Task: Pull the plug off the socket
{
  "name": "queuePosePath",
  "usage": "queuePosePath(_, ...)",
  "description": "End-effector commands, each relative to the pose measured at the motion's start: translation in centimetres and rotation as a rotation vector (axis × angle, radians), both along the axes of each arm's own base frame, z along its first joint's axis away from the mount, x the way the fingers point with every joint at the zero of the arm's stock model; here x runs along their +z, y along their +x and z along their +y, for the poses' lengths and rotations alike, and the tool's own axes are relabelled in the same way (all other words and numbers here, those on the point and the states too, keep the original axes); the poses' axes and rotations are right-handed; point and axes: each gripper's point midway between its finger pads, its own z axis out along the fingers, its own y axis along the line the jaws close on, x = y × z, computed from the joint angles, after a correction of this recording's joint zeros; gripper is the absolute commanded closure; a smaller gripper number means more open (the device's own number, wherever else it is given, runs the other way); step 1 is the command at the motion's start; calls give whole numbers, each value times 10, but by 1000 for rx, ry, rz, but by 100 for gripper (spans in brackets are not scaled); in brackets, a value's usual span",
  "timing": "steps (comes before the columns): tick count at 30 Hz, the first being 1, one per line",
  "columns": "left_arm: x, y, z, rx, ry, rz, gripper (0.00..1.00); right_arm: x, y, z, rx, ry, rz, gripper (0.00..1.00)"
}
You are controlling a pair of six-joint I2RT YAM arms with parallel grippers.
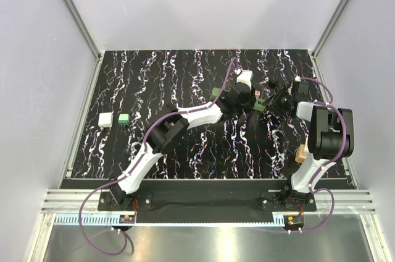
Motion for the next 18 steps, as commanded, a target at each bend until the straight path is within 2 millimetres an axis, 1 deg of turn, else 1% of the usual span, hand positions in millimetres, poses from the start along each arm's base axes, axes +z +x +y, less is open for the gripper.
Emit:
queuePosePath(1,157,-7,-47,-129,-272,-319,100,-10,-1,2,15,-14,33,59)
queuePosePath(2,160,-16,-52,-164,-143,-427,100,-10,-1,2,16,-14,38,59)
queuePosePath(6,156,-18,-49,-152,-109,-434,100,-11,-3,3,22,-12,43,59)
queuePosePath(7,147,-17,-45,-132,-95,-423,100,-10,-2,3,25,-13,40,59)
queuePosePath(10,143,-15,-41,-103,-92,-409,100,-11,-1,3,27,-15,44,59)
queuePosePath(11,140,-12,-38,-80,-80,-403,100,-11,-2,3,28,-15,47,59)
queuePosePath(12,133,-11,-36,-75,-56,-384,100,-11,-3,3,27,-17,47,59)
queuePosePath(13,135,-10,-35,-62,-49,-377,98,-11,-3,3,28,-15,48,59)
queuePosePath(14,132,-10,-33,-53,-38,-363,89,-11,-3,3,28,-15,47,59)
queuePosePath(15,123,-9,-29,-41,-4,-338,62,-10,-2,3,28,-16,44,59)
queuePosePath(16,120,-9,-26,-30,9,-326,51,-11,-2,3,28,-15,47,59)
queuePosePath(17,120,-8,-24,-22,13,-320,43,-10,-2,3,30,-13,45,59)
queuePosePath(18,117,-7,-22,-25,31,-315,32,-11,-2,3,31,-12,46,59)
